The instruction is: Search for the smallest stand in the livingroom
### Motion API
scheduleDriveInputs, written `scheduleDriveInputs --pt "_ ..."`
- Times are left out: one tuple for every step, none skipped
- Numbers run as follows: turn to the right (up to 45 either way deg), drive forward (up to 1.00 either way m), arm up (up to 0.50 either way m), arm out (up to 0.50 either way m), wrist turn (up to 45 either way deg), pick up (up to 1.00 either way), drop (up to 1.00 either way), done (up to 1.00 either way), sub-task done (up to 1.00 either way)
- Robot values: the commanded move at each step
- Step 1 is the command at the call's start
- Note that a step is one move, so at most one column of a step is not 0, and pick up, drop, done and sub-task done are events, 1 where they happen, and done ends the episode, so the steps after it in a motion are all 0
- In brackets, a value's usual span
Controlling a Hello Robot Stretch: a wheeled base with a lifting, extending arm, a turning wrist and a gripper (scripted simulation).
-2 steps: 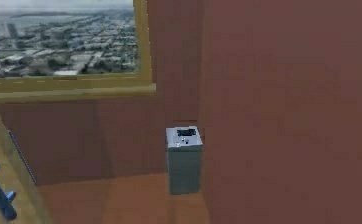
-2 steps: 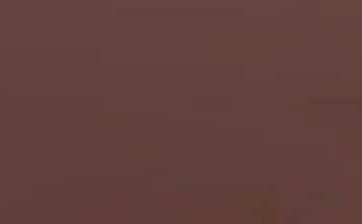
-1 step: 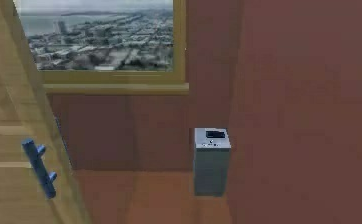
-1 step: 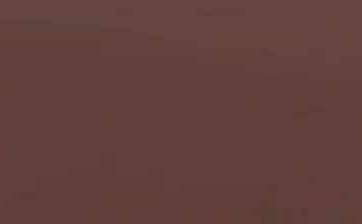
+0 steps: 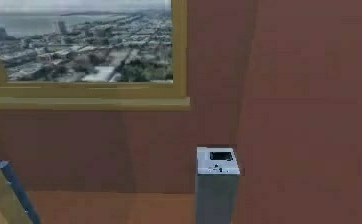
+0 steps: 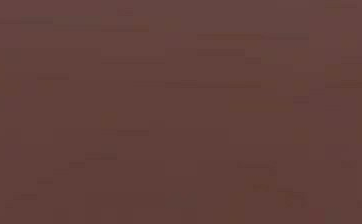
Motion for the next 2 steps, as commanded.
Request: scheduleDriveInputs --pt "12.0 0.00 0.00 0.00 0.0 0.00 0.00 0.00 0.00" --pt "0.0 0.00 0.00 0.00 0.0 0.00 0.00 1.00 0.00"
